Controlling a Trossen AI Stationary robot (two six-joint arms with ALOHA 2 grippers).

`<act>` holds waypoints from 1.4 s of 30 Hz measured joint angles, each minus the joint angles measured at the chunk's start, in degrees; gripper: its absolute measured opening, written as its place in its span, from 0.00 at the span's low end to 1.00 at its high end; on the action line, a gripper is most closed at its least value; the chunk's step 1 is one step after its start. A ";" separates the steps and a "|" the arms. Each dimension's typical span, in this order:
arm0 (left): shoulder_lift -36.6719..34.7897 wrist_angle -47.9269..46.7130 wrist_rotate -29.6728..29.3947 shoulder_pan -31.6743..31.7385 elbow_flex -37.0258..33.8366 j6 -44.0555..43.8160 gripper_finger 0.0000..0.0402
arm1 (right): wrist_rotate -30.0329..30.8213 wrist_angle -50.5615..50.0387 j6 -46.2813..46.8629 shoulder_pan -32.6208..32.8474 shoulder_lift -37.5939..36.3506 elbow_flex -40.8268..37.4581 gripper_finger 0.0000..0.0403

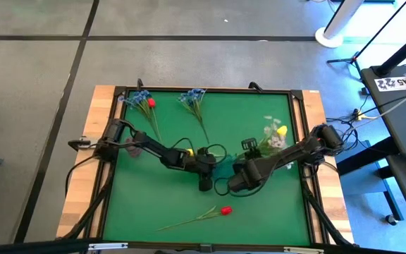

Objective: Sort flowers into vase by color
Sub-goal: Adjust the blue vase

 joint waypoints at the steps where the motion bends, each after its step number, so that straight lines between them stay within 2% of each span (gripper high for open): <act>1: 0.07 -0.50 0.40 0.21 0.50 -0.50 0.13 | 1.11 -1.64 -0.02 -0.01 1.21 0.92 0.05; 5: 0.09 -3.57 0.65 0.33 1.99 -2.22 0.13 | 4.66 -3.35 -2.82 -0.07 3.73 2.99 0.06; 10: 0.07 -5.94 0.70 0.42 2.61 -6.20 0.13 | 12.49 -3.39 -5.05 0.05 4.63 4.66 0.05; 14: 0.00 -6.42 1.65 1.34 2.67 -9.28 0.13 | 19.00 -2.78 -12.37 0.97 4.57 4.73 0.05; 19: -0.04 -6.44 5.94 3.97 2.69 -13.09 0.13 | 29.72 -1.03 -23.85 2.11 6.13 4.56 0.05; 23: -0.04 -6.37 5.35 5.12 2.67 -13.50 0.13 | 35.82 1.00 -30.51 3.00 9.24 4.56 0.05; 29: -0.04 -6.53 3.94 5.35 2.63 -11.92 0.13 | 48.95 0.65 -37.30 6.48 13.83 4.51 0.05; 36: -0.84 -7.79 3.87 5.35 2.54 -6.97 0.13 | 51.55 0.53 -38.93 11.67 15.06 4.51 0.07; 42: -4.76 -11.22 0.25 5.20 2.32 -5.02 0.13 | 51.88 1.12 -40.22 15.52 15.21 4.51 0.13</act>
